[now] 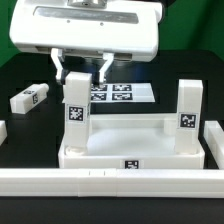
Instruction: Assemble desk
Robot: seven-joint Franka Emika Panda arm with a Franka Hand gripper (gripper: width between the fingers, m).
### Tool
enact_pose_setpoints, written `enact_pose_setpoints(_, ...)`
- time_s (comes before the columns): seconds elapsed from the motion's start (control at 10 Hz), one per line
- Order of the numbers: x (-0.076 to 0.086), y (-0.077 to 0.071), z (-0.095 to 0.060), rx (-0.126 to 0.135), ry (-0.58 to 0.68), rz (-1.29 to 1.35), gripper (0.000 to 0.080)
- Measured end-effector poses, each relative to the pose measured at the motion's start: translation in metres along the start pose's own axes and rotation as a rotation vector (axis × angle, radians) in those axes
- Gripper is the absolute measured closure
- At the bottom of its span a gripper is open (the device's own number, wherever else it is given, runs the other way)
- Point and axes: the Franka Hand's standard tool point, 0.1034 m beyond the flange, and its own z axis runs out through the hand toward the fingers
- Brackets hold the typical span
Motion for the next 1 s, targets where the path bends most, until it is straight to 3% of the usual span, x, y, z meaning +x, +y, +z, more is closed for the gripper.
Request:
enact_pose_setpoints(0.1,0.0,0.0,0.0,0.0,0.0,0.0,0.0305)
enact_pose_setpoints(0.2,0.0,0.0,0.0,0.0,-0.001,0.0,0.0202)
enact_pose_setpoints(0.5,0.005,0.0,-0.005,0.005,-0.003,0.003,0.0153)
enact_pose_setpoints(0.8,0.017,0.006,-0.015,0.011,-0.014,0.009,0.0151)
enact_pose_setpoints(1.0,0.015,0.005,-0.014,0.012,-0.016,0.008,0.0151)
